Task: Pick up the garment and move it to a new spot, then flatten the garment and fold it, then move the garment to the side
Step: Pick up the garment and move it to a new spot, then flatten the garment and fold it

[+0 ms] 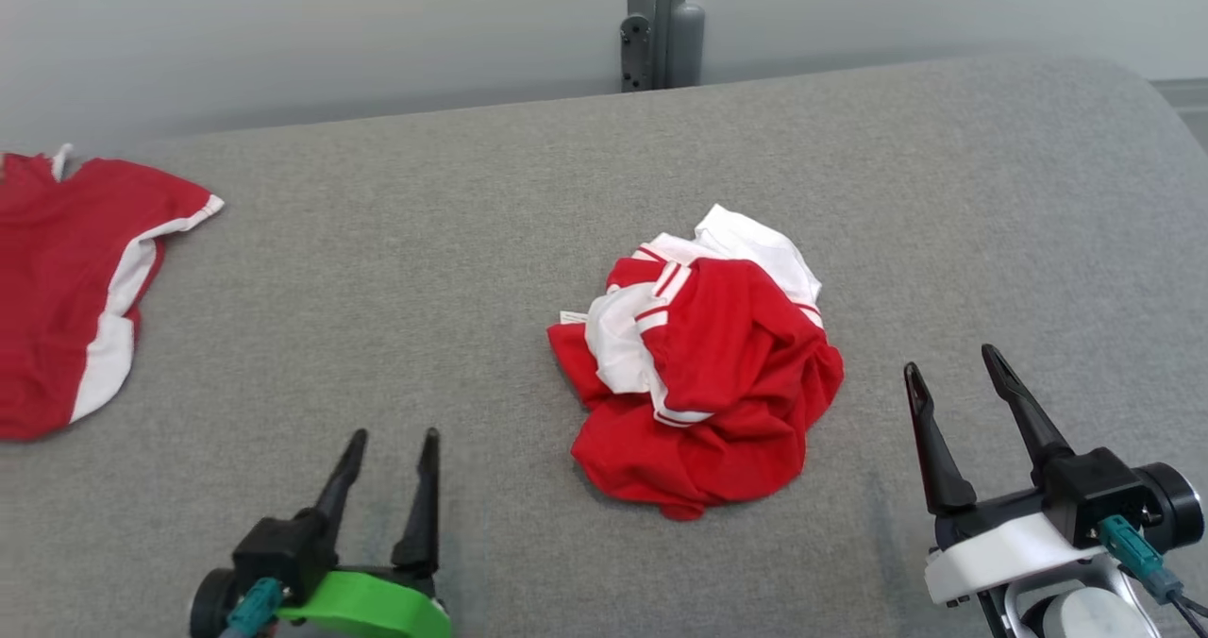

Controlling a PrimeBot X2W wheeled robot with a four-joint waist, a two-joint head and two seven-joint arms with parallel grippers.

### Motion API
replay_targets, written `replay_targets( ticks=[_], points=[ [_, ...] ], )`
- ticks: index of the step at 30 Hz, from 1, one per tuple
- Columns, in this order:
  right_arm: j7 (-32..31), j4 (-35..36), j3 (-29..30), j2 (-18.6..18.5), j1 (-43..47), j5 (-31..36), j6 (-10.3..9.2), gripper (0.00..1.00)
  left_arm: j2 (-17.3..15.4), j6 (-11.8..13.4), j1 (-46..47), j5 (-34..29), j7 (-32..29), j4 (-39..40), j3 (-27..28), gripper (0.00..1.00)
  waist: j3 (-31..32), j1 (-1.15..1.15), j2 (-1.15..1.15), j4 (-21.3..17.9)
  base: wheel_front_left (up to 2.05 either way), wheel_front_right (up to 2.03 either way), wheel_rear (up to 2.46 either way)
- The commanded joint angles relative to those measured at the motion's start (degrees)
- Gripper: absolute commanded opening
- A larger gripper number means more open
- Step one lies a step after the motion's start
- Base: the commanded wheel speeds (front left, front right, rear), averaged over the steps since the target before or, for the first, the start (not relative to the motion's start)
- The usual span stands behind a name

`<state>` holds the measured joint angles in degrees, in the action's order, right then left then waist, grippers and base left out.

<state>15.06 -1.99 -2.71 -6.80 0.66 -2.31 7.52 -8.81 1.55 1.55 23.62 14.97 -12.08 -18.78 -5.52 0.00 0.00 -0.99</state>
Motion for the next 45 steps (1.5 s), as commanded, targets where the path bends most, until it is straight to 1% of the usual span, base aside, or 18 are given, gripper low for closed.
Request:
replay_targets(
  ticks=[1,4,9,15,19,24,26,37,41,45],
  points=[
    [0.18,0.02,0.30,-0.07,1.07,0.34,-0.06,1.00,-0.66,-0.37,-1.95,-1.65,0.21,1.08,2.42,1.00,4.25,0.00,0.00,4.68,0.00,0.00,0.00],
    [0.18,-0.27,0.68,0.30,2.16,0.34,-0.06,1.00,-0.37,-1.94,-5.03,-3.67,0.22,2.29,7.83,1.00,5.01,0.00,0.00,5.85,0.00,0.00,0.00],
    [0.18,-1.30,1.23,1.12,3.29,0.52,-0.06,1.00,1.15,-5.71,-7.19,-6.83,0.24,2.07,15.16,1.00,5.22,0.00,0.00,6.54,0.00,0.00,0.00],
    [0.18,-2.84,1.99,2.13,4.27,0.56,-0.06,1.00,2.99,-8.14,-6.74,-9.50,0.25,1.61,20.15,1.00,5.27,0.00,0.00,5.73,0.00,0.00,0.00],
    [0.18,-3.17,1.89,2.58,4.48,0.60,-0.06,1.00,3.83,-8.68,-6.14,-10.95,0.24,1.67,21.68,1.00,5.13,0.00,0.00,4.59,0.00,0.00,0.00],
    [0.18,-3.21,1.83,2.90,3.38,0.62,-0.06,1.00,4.48,-9.09,-5.49,-11.69,0.19,1.26,22.39,1.00,4.88,0.00,0.00,3.46,0.00,0.00,0.00],
    [0.18,-3.31,1.82,2.94,3.26,0.65,-0.06,1.00,4.60,-9.13,-5.53,-11.61,0.19,0.98,21.55,1.00,4.88,0.00,0.00,3.23,0.00,0.00,0.00],
    [0.18,-3.36,1.20,3.06,2.49,0.79,-0.06,1.00,3.50,-9.12,-5.21,-10.66,0.19,0.41,20.35,1.00,4.67,0.00,0.00,2.50,0.00,0.00,0.00],
    [0.18,-3.27,0.99,2.42,1.93,0.49,-0.06,1.00,3.58,-9.13,-3.77,-10.18,0.19,1.35,17.88,1.00,4.36,0.00,0.00,1.23,0.00,0.00,0.00],
    [0.18,-2.77,0.66,2.03,0.94,0.37,-0.06,1.00,3.21,-9.13,-0.41,-8.52,0.20,1.55,11.55,1.00,3.47,0.00,0.00,-0.63,0.00,0.00,0.00]
  ],
)
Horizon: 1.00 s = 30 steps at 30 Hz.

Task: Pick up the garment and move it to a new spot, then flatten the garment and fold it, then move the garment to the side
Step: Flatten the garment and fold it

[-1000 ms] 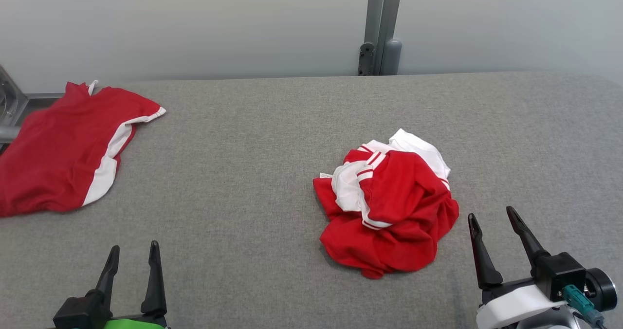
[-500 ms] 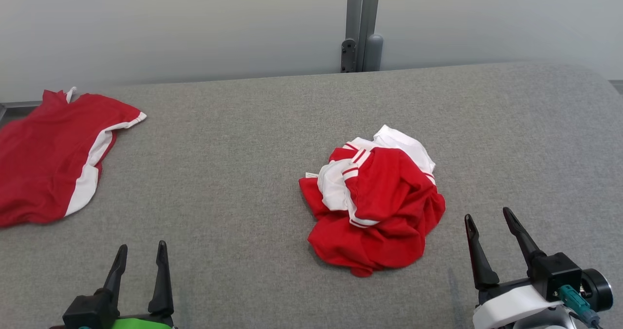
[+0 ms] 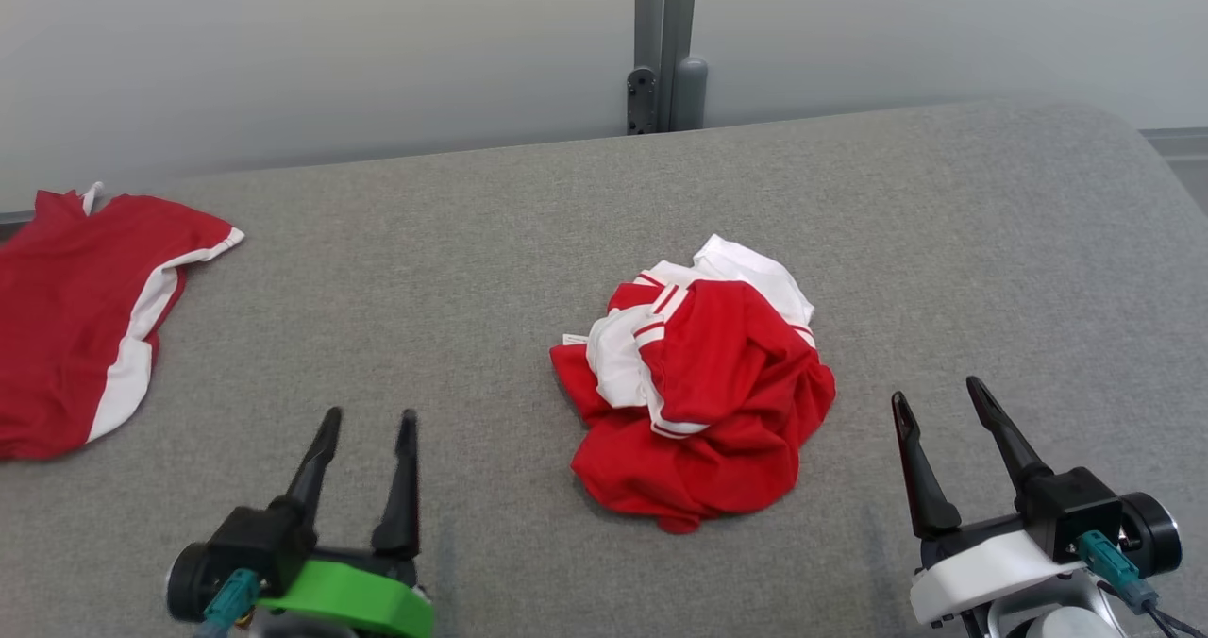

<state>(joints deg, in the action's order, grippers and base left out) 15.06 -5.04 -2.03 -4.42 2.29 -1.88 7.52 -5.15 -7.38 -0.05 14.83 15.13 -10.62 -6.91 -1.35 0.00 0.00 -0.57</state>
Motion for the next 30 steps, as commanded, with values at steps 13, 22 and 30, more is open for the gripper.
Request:
replay_targets(
  ticks=[13,22,30],
  points=[
    [0.18,0.54,-0.81,0.51,-3.64,-0.55,-0.06,1.00,0.89,-0.19,18.78,8.14,-3.76,-10.21,-18.86,1.00,-5.82,0.00,0.00,-8.60,0.00,0.00,0.00],
    [0.18,0.72,-0.05,1.06,-3.98,-0.51,-0.06,1.00,1.63,0.08,22.16,11.55,-4.90,-16.84,-21.96,1.00,-6.98,0.00,0.00,-11.00,0.00,0.00,0.00],
    [0.18,0.75,0.36,1.32,-4.20,-0.58,-0.06,1.00,1.87,0.48,23.62,13.12,-5.84,-20.16,-22.27,0.00,-7.73,0.00,0.00,-10.26,0.00,0.00,0.00]
  ],
)
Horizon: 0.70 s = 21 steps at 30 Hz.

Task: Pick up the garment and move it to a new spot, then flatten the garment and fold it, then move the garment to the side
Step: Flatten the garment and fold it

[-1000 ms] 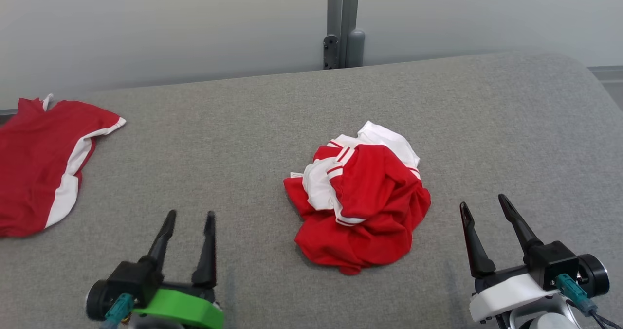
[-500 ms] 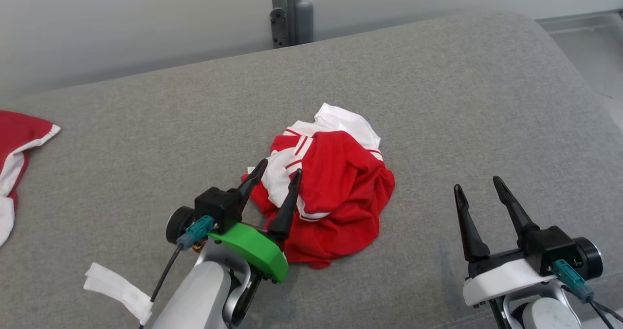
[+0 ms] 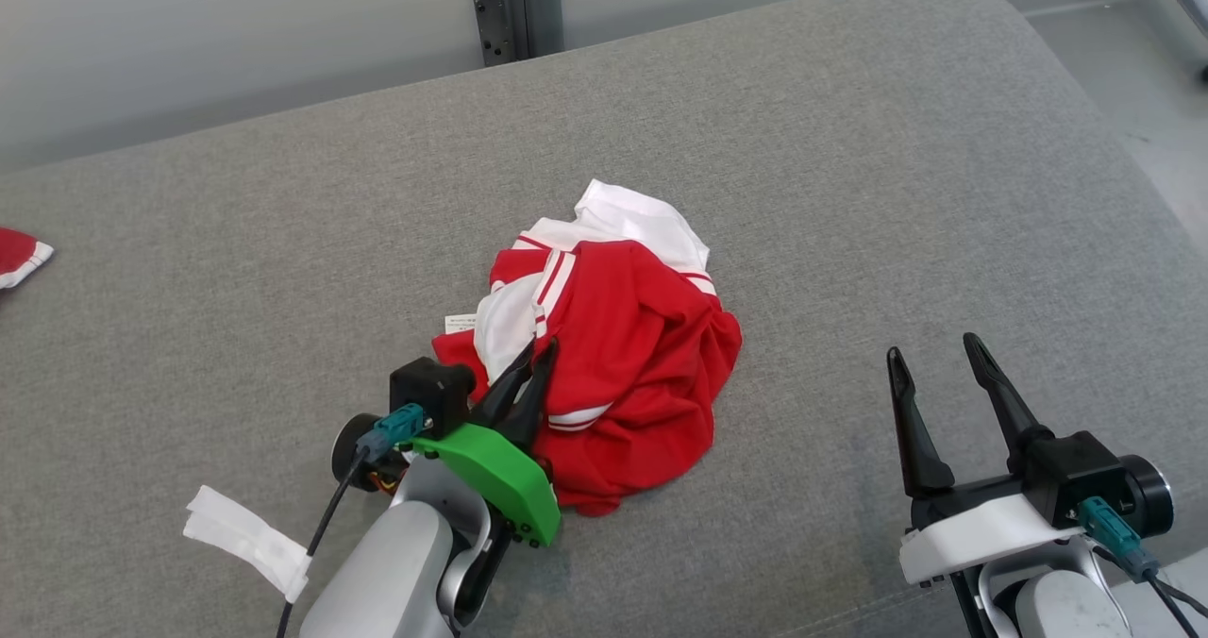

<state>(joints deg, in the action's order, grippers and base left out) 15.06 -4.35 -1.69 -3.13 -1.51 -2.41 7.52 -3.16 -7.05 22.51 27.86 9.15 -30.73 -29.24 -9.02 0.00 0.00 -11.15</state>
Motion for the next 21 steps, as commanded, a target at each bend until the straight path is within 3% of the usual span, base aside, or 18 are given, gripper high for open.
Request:
replay_targets(
  ticks=[1,8,13,16,21],
  points=[
    [0.18,0.01,0.08,0.02,-0.37,-0.07,-0.06,1.00,-0.11,0.13,1.16,0.43,0.09,-0.20,0.14,0.00,-0.04,0.00,0.00,0.56,0.00,0.00,0.00],
    [0.19,-0.08,0.37,0.13,-0.32,-0.04,-0.06,1.00,-1.59,0.21,3.09,4.59,1.54,3.70,4.40,0.00,0.39,0.00,0.00,2.29,0.00,0.00,0.00],
    [0.19,-0.06,0.30,0.16,0.23,0.23,-0.06,1.00,-7.30,1.38,8.05,6.75,-0.72,9.91,10.01,0.00,0.94,0.00,0.00,3.75,0.00,0.00,0.00],
    [0.18,-0.20,-0.05,0.17,0.11,0.21,-0.06,1.00,-12.48,1.55,12.36,5.65,-4.48,12.93,12.02,0.00,1.17,0.00,0.00,4.26,0.00,0.00,0.00],
    [0.18,-0.54,-0.53,0.18,-0.87,0.24,-0.06,1.00,-18.42,1.24,20.01,5.96,-11.28,16.46,14.08,0.00,1.36,0.00,0.00,4.55,0.00,0.00,0.00]
  ],
)
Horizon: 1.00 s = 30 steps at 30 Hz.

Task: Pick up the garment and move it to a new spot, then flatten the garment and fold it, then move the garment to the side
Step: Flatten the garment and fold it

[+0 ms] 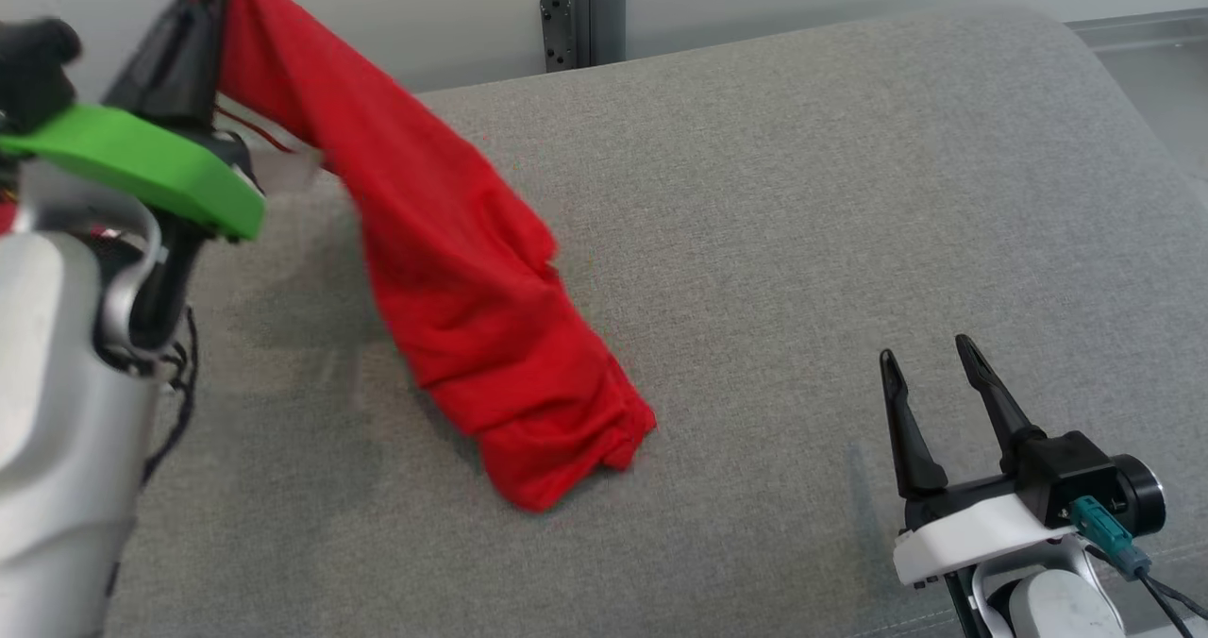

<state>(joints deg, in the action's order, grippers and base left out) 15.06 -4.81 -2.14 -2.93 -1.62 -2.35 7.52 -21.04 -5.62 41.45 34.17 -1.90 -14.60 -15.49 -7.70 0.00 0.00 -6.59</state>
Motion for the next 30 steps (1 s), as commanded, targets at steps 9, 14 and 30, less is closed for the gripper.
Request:
replay_targets(
  ticks=[9,14,30],
  points=[
    [0.18,-0.38,-0.81,-0.03,-1.41,-0.19,-0.06,1.00,-4.86,-0.81,11.22,-0.37,-8.37,2.86,-0.84,0.00,0.15,0.00,0.00,-1.10,0.00,0.00,0.00],
    [0.18,-0.59,-1.48,-0.01,-2.01,-0.66,-0.06,1.00,-1.04,-0.59,11.54,0.20,-9.56,3.60,-4.09,0.00,-0.58,0.00,0.00,-2.07,0.00,0.00,0.00],
    [0.18,-0.65,-4.04,-0.02,-6.33,-3.00,-0.06,1.00,17.89,3.06,-3.98,-1.20,-2.73,-7.62,-25.13,0.00,-7.56,0.00,0.00,-9.63,0.00,0.00,0.00]
  ],
)
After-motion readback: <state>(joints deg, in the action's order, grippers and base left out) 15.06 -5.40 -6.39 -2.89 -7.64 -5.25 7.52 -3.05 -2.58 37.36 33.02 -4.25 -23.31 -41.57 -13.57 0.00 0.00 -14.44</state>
